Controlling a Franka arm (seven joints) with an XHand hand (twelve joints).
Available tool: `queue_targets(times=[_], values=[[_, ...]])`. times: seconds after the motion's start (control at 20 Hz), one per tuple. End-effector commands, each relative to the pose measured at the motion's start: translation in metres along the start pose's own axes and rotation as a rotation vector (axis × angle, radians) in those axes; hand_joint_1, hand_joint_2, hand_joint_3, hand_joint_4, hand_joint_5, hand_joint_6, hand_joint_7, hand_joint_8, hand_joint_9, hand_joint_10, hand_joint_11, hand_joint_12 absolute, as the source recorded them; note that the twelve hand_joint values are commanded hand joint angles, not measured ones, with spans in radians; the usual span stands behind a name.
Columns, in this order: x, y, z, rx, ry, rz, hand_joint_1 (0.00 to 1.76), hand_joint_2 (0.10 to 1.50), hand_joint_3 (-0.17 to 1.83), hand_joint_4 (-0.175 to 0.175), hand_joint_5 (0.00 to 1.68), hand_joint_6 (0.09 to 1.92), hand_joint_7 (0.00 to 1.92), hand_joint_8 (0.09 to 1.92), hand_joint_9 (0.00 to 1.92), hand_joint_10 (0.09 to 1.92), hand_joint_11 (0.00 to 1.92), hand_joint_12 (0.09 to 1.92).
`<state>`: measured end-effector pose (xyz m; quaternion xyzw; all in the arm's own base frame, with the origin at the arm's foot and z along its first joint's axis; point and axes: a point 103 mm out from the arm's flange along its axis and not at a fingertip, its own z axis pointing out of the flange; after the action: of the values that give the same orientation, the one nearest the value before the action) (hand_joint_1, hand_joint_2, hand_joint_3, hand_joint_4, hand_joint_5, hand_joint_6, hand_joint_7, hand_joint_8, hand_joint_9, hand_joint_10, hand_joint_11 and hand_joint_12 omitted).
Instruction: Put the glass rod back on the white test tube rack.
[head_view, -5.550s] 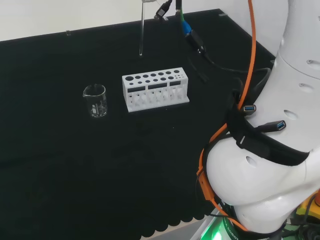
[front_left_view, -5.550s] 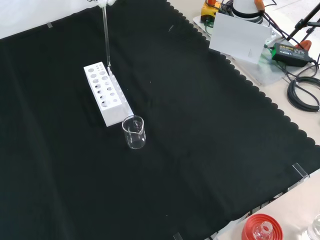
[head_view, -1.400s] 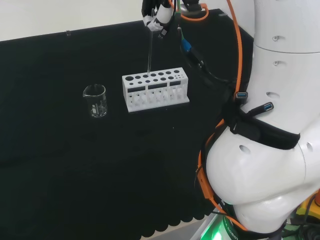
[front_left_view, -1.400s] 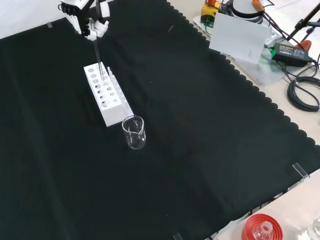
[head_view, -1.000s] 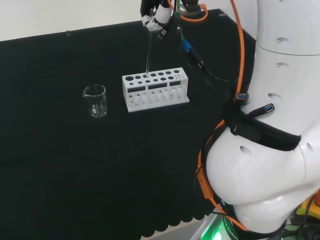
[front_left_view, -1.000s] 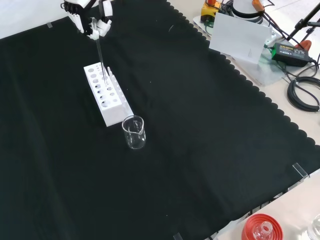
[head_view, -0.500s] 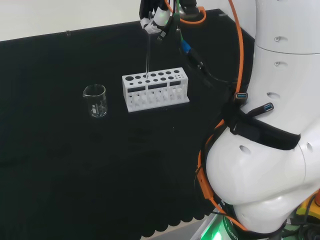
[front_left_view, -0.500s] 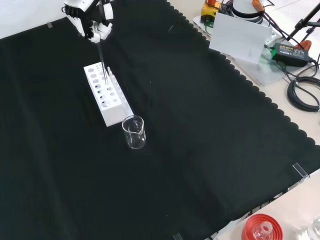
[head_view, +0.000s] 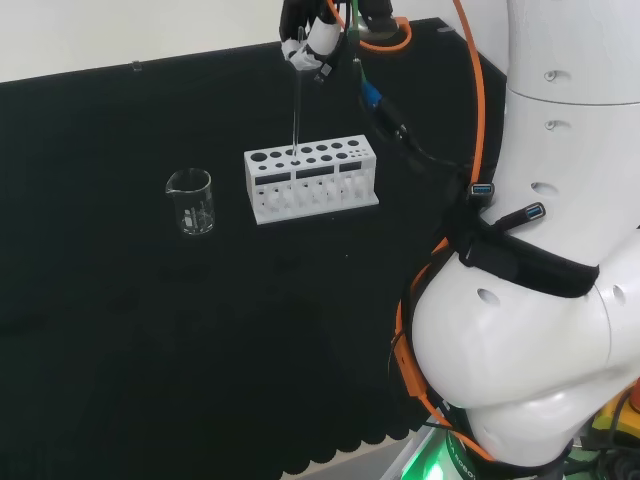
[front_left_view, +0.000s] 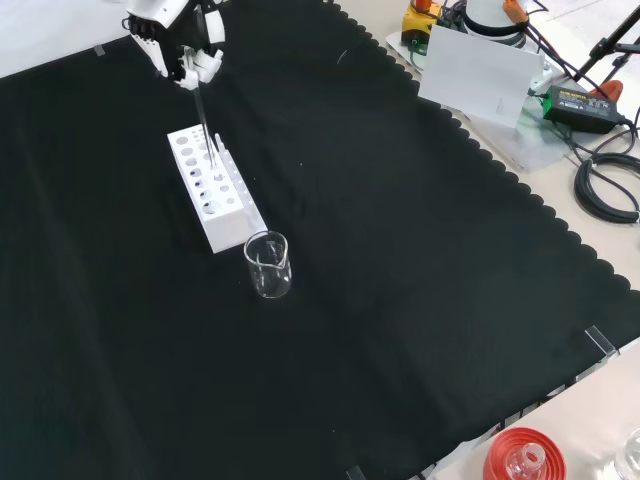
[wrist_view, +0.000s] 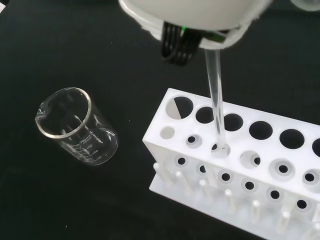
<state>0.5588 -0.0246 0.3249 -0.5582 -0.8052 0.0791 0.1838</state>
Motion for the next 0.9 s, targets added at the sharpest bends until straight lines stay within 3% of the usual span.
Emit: queue_targets(times=[0.05,0.4,0.65,0.9], values=[[-0.002,-0.005,-0.007,-0.012,-0.004,0.000,1.32,0.63,0.77,-0.175,1.12,0.77,1.30,0.89,1.65,0.56,1.53,0.72],[0.001,-0.002,0.006,0.007,0.002,0.003,1.32,0.63,0.77,-0.175,1.12,0.77,1.30,0.89,1.65,0.56,1.53,0.72],[0.006,-0.005,-0.005,0.013,-0.001,0.000,1.32,0.63,0.77,-0.175,1.12,0.77,1.30,0.89,1.65,0.56,1.53,0.72],[0.005,0.005,0.009,0.047,-0.014,-0.001,1.32,0.63,0.77,-0.175,1.12,0.77,1.30,0.89,1.65,0.56,1.53,0.72]])
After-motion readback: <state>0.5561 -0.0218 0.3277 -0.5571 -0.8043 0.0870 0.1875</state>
